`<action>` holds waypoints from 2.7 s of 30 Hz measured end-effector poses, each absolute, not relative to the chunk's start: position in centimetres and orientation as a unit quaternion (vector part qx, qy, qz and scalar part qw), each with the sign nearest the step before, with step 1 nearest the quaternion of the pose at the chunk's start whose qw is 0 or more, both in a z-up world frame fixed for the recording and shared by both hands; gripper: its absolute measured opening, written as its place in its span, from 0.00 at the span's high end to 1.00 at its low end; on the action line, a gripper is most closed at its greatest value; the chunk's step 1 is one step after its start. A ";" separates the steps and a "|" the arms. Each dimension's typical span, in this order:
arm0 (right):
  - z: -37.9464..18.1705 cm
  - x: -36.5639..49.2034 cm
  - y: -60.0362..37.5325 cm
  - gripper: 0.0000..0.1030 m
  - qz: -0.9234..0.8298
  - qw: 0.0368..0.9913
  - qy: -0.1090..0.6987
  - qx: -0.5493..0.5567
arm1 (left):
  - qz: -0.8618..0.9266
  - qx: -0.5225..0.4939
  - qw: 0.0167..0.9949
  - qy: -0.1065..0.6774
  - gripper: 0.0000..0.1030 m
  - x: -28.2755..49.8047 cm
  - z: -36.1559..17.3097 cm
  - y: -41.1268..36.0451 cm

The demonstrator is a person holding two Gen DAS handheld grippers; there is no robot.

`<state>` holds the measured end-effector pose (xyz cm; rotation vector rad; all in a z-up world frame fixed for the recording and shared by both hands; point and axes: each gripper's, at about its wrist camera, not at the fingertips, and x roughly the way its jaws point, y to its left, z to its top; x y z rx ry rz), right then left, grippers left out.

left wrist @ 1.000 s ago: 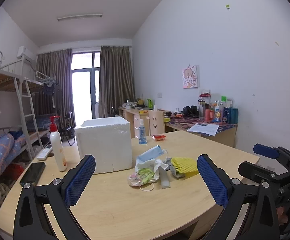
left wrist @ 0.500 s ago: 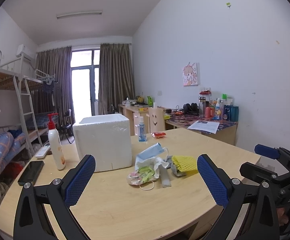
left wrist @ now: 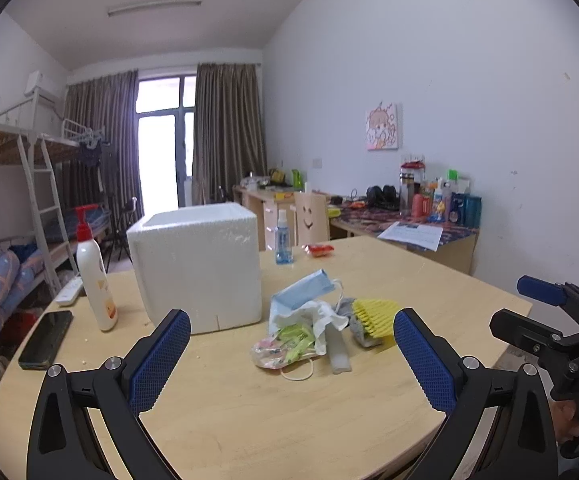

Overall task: Organize soft objects
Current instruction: 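Move the right tool toward the yellow foam net while the left tool approaches the white tissue, then close the left tool on the white tissue while the right tool grasps the yellow foam net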

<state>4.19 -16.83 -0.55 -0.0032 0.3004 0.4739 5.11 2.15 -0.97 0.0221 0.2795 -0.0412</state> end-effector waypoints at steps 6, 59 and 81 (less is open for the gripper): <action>-1.7 6.0 -16.5 0.01 0.233 0.957 0.174 -0.007 | -0.025 0.008 0.986 0.165 0.01 7.1 -1.9 2.3; -6.4 17.4 -14.7 0.01 0.242 0.916 0.320 0.002 | -0.130 0.057 0.926 0.348 0.66 22.9 -6.3 0.3; -6.6 18.4 -13.1 0.20 0.221 0.904 0.363 -0.047 | -0.207 0.011 0.922 0.327 0.90 21.9 -6.4 0.6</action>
